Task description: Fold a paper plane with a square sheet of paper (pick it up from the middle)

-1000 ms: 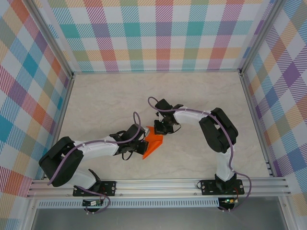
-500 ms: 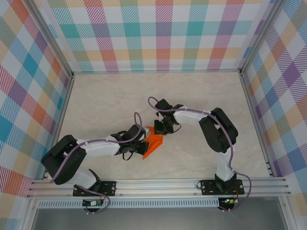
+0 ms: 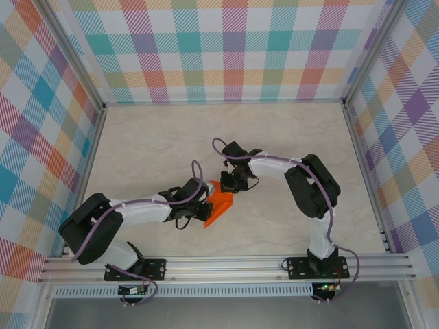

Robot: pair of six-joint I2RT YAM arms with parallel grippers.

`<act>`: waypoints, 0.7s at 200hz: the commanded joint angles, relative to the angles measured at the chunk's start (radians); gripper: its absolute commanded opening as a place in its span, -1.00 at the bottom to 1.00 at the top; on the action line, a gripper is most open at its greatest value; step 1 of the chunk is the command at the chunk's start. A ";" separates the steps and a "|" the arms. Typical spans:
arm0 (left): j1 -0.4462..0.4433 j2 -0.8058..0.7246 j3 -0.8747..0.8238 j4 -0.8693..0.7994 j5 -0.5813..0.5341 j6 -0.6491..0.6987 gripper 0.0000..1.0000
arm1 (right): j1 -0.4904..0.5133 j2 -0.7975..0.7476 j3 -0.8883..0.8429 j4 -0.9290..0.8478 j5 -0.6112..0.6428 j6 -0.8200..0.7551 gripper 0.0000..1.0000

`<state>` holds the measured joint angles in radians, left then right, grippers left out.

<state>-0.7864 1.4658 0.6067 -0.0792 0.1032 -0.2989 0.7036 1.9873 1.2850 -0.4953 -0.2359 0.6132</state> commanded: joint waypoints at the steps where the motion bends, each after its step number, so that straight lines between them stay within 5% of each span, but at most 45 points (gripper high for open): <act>1: 0.014 0.026 0.008 -0.006 0.001 -0.004 -0.89 | -0.001 0.041 -0.023 -0.052 0.018 0.007 -0.82; 57: 0.014 0.069 -0.003 0.005 0.002 -0.014 -0.90 | -0.002 0.001 -0.033 -0.033 0.009 0.016 -0.73; 109: 0.014 0.050 -0.059 0.048 0.005 -0.061 -0.91 | -0.010 -0.191 -0.054 -0.035 0.093 0.043 -0.37; 140: 0.015 0.045 -0.073 0.081 0.025 -0.093 -0.92 | -0.018 -0.321 -0.156 -0.023 0.159 0.105 -0.40</act>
<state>-0.7826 1.4883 0.5785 0.0288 0.1165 -0.3515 0.6945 1.7687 1.2022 -0.5060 -0.1429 0.6628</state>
